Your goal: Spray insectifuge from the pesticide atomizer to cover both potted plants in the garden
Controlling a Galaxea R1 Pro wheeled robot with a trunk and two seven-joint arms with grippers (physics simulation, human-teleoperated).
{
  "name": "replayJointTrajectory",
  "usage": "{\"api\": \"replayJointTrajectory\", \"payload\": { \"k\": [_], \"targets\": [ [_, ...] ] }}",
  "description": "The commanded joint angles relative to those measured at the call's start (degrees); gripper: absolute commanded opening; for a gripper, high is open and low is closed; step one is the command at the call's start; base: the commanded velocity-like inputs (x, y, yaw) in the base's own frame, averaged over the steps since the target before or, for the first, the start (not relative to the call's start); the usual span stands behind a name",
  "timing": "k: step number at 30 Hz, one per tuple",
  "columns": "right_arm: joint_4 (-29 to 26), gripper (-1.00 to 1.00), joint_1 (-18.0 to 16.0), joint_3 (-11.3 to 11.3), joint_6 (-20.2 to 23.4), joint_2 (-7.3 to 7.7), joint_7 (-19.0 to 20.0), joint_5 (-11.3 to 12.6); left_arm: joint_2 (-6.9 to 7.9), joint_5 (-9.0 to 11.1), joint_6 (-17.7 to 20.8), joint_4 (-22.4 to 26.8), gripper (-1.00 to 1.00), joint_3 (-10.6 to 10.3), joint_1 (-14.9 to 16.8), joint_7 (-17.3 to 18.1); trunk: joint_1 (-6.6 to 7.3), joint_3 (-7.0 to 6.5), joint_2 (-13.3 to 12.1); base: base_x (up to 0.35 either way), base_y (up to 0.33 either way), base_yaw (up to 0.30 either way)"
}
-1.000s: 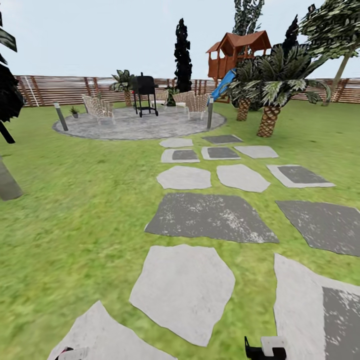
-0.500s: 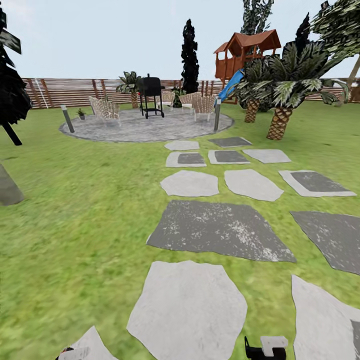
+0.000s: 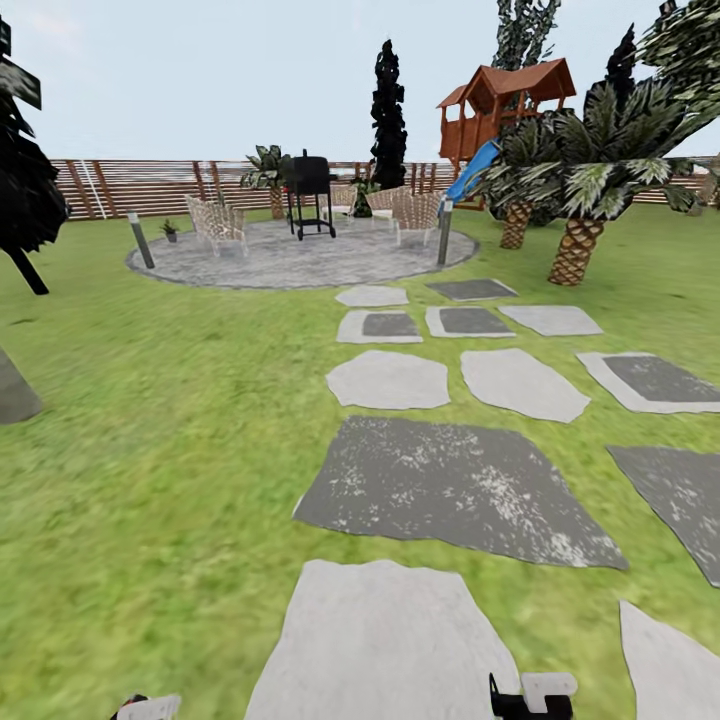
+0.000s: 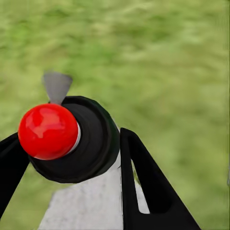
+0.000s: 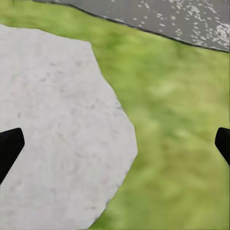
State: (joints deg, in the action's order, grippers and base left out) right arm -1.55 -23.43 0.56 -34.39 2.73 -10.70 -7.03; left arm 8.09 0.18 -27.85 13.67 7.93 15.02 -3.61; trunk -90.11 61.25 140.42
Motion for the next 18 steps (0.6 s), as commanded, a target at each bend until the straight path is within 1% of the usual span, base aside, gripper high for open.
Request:
{"api": "replayJointTrajectory", "payload": {
  "k": [1,6,18],
  "targets": [
    [0.1,1.00,0.0,0.1,-0.1,0.00,-0.5,-0.6,0.00,0.0,-0.2,0.0,-1.00,0.0,0.0,-0.2,-0.02,0.05,0.0,0.339,0.000,0.000],
    [0.0,1.00,0.0,0.1,-0.1,0.00,-0.5,-0.6,0.00,0.0,-0.2,0.0,-1.00,0.0,0.1,-0.2,-0.02,0.05,0.0,0.339,-0.024,0.000],
    [0.1,1.00,0.0,0.1,-0.1,0.00,-0.5,-0.6,0.00,0.0,-0.2,0.0,-1.00,0.0,0.0,-0.2,-0.02,-0.21,0.0,0.339,-0.073,0.000]
  ]
}}
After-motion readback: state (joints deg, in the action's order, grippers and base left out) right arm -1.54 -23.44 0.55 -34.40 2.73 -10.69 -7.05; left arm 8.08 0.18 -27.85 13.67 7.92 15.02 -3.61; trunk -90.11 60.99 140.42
